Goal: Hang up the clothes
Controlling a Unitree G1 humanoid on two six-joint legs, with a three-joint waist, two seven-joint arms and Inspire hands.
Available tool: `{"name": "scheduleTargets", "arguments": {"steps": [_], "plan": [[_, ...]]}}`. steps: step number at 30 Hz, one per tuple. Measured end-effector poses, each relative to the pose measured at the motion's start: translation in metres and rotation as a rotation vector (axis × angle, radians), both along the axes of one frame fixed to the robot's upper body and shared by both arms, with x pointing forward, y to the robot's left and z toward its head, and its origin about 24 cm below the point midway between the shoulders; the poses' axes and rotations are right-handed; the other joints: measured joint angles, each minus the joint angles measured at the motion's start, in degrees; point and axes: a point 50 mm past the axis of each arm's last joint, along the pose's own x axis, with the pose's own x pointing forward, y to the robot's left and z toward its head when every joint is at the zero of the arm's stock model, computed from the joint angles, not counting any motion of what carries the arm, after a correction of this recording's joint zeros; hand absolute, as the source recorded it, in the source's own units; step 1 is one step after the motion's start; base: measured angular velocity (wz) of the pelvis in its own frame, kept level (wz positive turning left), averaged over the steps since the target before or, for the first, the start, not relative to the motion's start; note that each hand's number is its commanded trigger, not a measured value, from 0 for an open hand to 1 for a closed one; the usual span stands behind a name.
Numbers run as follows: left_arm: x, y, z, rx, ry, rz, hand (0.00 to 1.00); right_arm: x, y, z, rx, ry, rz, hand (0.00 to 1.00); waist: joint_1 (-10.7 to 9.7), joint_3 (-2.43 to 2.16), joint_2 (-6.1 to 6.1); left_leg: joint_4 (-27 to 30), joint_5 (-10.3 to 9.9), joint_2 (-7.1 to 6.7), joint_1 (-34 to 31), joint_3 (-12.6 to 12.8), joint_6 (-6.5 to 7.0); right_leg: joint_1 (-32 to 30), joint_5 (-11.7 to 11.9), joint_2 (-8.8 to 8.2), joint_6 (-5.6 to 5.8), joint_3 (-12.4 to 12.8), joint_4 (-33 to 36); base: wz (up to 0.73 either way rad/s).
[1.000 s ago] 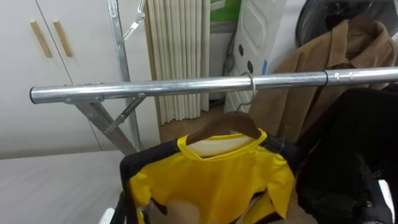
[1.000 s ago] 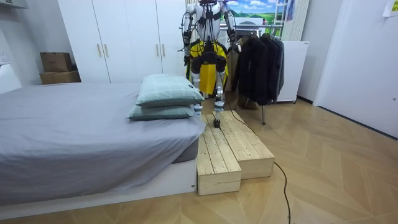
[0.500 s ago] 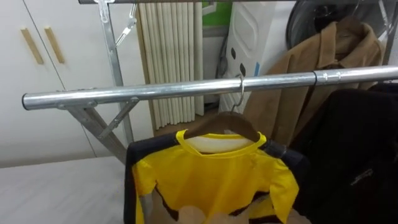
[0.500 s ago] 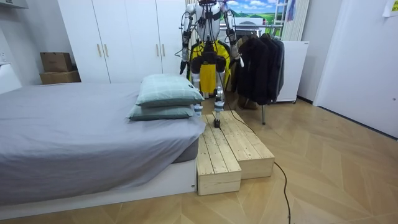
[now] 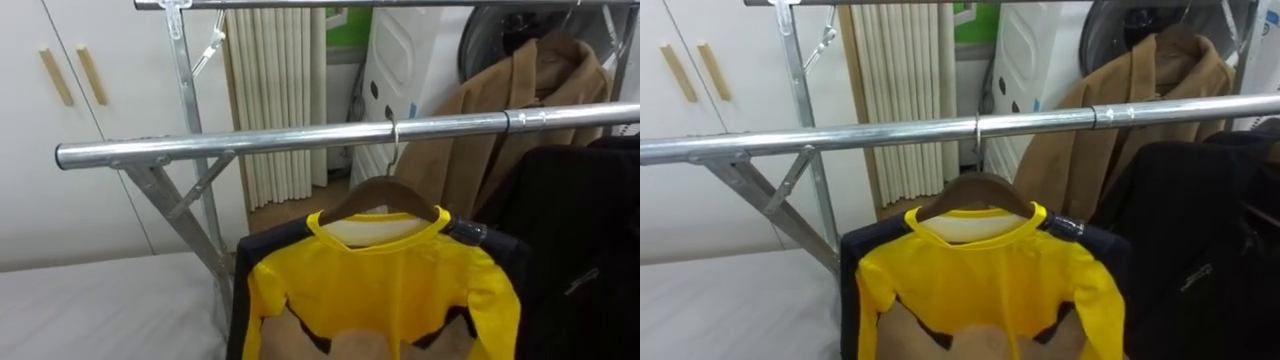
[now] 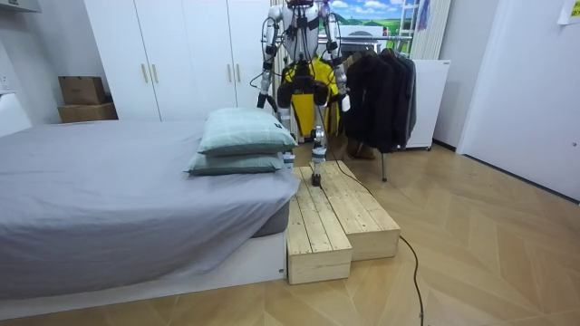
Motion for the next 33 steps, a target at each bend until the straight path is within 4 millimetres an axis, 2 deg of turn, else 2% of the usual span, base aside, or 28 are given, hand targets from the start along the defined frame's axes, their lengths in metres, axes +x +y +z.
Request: {"name": "scheduleTargets", "arguments": {"steps": [6, 17, 22, 33], "plan": [[0.002, -0.002, -0.002, -0.017, 0.039, 0.014, 0.0, -0.001, 0.002, -0.001, 0.028, 0.022, -0.012, 0.0, -0.64, 0.01, 0.13, 0.03, 0.0, -0.08, 0.24, 0.01, 0.01, 0.12, -0.03, -0.17, 0.05, -0.15, -0.01, -0.02], [0.007, -0.005, -0.003, -0.052, 0.058, 0.028, 0.0, 0.031, -0.002, -0.001, 0.019, -0.009, 0.106, 0.0, -1.02, 0.15, 0.3, 0.3, 0.02, -0.23, -0.06, -0.63, 0.04, 0.21, -0.1, -0.43, 0.15, -0.68, -0.23, 0.02], [0.007, -0.006, -0.004, -0.055, 0.058, 0.027, 0.0, 0.031, -0.002, -0.001, 0.02, -0.006, 0.11, 0.0, -1.13, 0.31, 0.42, 0.56, 0.02, -0.13, -0.07, -1.28, 0.03, 0.57, -0.31, -0.51, 0.1, -1.3, -0.26, 0.06], [0.007, -0.006, -0.004, -0.058, 0.059, 0.026, 0.0, 0.031, -0.002, -0.001, 0.025, 0.001, 0.105, 0.0, -1.15, 0.3, 0.46, 0.59, 0.02, -0.14, 0.01, -1.92, 0.03, 0.92, -0.64, -0.51, 0.16, -1.53, -0.2, 0.02]]}}
